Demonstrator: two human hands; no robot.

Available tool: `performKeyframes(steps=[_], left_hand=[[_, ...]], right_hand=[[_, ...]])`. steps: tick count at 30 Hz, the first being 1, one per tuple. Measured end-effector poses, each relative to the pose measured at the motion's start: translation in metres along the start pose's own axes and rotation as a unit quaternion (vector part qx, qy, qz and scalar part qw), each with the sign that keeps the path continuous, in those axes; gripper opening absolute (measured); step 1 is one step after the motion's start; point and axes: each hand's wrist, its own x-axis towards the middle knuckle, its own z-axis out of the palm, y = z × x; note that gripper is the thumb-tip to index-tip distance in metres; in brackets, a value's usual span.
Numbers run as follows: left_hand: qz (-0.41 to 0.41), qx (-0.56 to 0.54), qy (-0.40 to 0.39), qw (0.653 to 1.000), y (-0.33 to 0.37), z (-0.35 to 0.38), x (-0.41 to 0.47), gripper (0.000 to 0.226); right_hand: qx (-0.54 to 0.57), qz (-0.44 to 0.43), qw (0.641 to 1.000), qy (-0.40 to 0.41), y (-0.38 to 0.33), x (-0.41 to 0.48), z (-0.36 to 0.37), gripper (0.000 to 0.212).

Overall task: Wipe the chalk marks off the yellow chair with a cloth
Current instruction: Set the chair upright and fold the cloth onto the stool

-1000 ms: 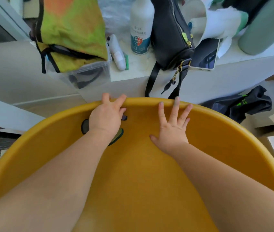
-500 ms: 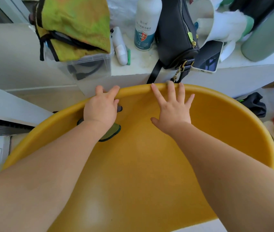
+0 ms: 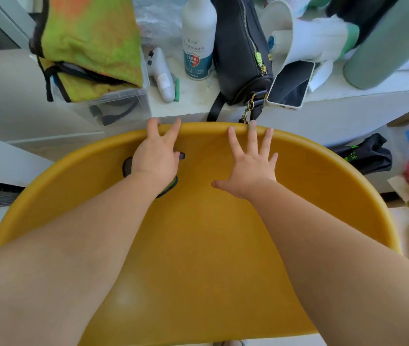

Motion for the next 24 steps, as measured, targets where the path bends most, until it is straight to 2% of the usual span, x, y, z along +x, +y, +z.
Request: performKeyframes(steps=[3,7,9,11,12,14,18,20,22,24], left_hand=[[0.029,-0.068,0.044,0.996,0.013,-0.012,-0.028,0.059],[0.108,-0.152,0.035,0.982,0.042,-0.037,-0.078,0.064],[0.141,-0.167,0.016,0.976,0.061,-0.057,-0.105,0.059],[0.174,-0.185,0.003,0.967,0.082,-0.077,-0.134,0.038],[0.185,-0.199,-0.002,0.962,0.093,-0.087,-0.148,0.027],[0.187,-0.232,-0.012,0.955,0.117,-0.11,-0.177,0.025],[0.158,-0.302,-0.053,0.939,0.161,-0.154,-0.229,0.036],[0.129,-0.336,-0.078,0.929,0.183,-0.173,-0.253,0.037],[0.086,-0.379,-0.099,0.916,0.199,-0.187,-0.272,0.037],[0.061,-0.394,-0.101,0.911,0.206,-0.197,-0.285,0.037]], right_hand=[[0.04,-0.038,0.998,-0.014,0.004,-0.021,-0.01,0.107],[0.184,-0.111,0.976,-0.044,0.011,-0.086,-0.012,0.075],[0.277,-0.114,0.952,-0.054,0.016,-0.121,-0.022,0.066],[0.373,-0.081,0.922,-0.064,0.024,-0.152,-0.041,0.053],[0.426,-0.063,0.899,-0.078,0.029,-0.167,-0.052,0.043],[0.511,-0.049,0.853,-0.095,0.042,-0.195,-0.072,0.03],[0.59,-0.042,0.802,-0.082,0.071,-0.243,-0.112,0.039],[0.602,-0.052,0.792,-0.088,0.086,-0.269,-0.133,0.044],[0.588,-0.048,0.803,-0.082,0.103,-0.294,-0.147,0.042],[0.557,-0.032,0.828,-0.057,0.119,-0.315,-0.153,0.028]])
